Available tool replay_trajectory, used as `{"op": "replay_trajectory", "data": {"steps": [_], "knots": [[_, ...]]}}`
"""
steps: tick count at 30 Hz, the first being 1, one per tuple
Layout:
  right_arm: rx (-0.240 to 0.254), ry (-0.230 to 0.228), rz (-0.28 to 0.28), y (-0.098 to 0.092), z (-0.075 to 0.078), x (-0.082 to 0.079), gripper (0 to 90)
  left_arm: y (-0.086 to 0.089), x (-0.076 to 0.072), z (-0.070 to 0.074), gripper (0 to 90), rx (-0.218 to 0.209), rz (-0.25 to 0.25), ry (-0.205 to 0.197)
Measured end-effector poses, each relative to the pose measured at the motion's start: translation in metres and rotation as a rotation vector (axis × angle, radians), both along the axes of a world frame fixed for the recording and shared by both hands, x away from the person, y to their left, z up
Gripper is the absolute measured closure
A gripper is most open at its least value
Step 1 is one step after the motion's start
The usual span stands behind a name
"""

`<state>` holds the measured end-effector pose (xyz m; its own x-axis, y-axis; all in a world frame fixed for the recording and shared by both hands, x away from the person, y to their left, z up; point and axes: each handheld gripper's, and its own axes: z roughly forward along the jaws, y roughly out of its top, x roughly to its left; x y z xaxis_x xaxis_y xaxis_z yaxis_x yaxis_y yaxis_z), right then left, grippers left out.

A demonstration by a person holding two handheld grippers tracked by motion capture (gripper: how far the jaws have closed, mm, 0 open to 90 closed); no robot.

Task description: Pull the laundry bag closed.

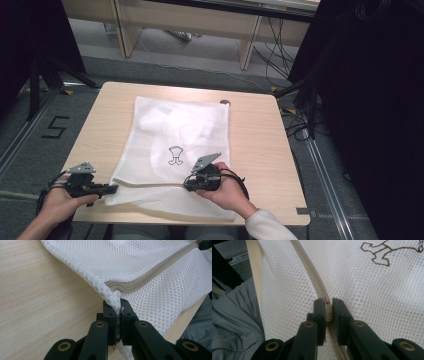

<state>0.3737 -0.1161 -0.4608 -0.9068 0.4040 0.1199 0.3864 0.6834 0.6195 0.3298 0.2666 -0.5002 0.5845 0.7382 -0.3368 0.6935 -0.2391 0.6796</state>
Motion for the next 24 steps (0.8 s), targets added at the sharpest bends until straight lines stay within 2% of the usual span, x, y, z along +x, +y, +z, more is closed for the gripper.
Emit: {"op": "replay_trajectory", "data": {"steps": [1, 2, 5, 6, 9, 10, 11, 19, 21, 24], "knots": [[-0.007, -0.004, 0.003, -0.001, 0.001, 0.001, 82.7, 0.000, 0.000, 0.000, 85.1, -0.002, -0.001, 0.000], [0.005, 0.005, 0.000, -0.001, 0.001, 0.000, 82.7, 0.000, 0.000, 0.000, 85.1, -0.003, 0.000, -0.001], [0.004, -0.018, 0.018, -0.002, 0.001, 0.002, 82.7, 0.001, 0.000, 0.000, 85.1, -0.002, -0.002, 0.002], [0.004, 0.002, 0.010, -0.003, 0.002, 0.001, 82.7, 0.001, 0.000, 0.000, 85.1, -0.001, -0.006, 0.002], [0.006, -0.005, 0.000, -0.005, 0.002, 0.001, 82.7, 0.000, 0.000, 0.000, 85.1, -0.002, -0.001, 0.002], [0.001, 0.002, -0.005, -0.006, 0.002, 0.001, 82.7, 0.000, 0.000, -0.001, 85.1, -0.005, 0.009, -0.013], [0.001, 0.002, -0.004, -0.007, 0.003, 0.001, 82.7, 0.001, 0.000, 0.000, 85.1, 0.002, -0.001, -0.001], [0.003, 0.000, -0.020, -0.014, 0.003, 0.002, 82.7, 0.000, 0.000, 0.000, 85.1, -0.002, 0.004, -0.004], [-0.001, -0.008, -0.009, -0.015, 0.002, 0.002, 82.6, 0.001, 0.001, 0.000, 85.1, -0.001, -0.003, -0.003], [-0.009, 0.003, -0.025, -0.018, 0.002, 0.002, 82.7, 0.001, 0.000, 0.000, 85.1, -0.003, -0.001, -0.003]]}}
